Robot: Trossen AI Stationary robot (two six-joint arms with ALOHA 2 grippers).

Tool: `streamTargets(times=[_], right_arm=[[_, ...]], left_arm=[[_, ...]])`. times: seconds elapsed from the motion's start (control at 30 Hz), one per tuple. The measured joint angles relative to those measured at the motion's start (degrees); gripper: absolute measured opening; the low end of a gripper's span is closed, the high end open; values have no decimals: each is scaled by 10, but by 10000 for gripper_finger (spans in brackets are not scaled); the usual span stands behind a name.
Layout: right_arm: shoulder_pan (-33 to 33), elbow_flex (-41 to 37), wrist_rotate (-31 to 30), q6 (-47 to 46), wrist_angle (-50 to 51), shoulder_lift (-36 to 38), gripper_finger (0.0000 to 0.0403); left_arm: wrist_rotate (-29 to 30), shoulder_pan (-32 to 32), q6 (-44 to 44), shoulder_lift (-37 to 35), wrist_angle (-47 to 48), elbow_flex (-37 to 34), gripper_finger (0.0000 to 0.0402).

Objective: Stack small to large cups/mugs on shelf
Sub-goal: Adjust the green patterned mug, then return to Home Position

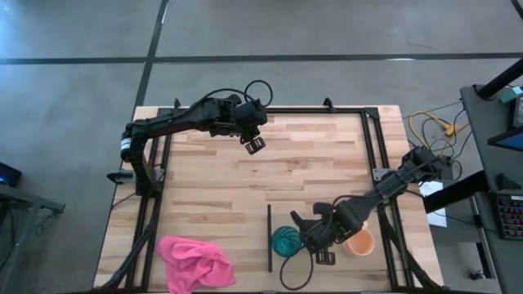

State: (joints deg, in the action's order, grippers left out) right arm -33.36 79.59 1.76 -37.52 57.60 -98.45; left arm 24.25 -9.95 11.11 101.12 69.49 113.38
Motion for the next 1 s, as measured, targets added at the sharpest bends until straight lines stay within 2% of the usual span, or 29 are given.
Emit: streamTargets(times=[0.23, 1.0], right_arm=[[-2, 0, 17, -2, 1, 0, 8], [-18, 9, 10, -41, -4, 3, 9]], left_arm=[[0, 0, 0, 0, 0, 0, 114], [0, 0, 0, 0, 1, 0, 114]])
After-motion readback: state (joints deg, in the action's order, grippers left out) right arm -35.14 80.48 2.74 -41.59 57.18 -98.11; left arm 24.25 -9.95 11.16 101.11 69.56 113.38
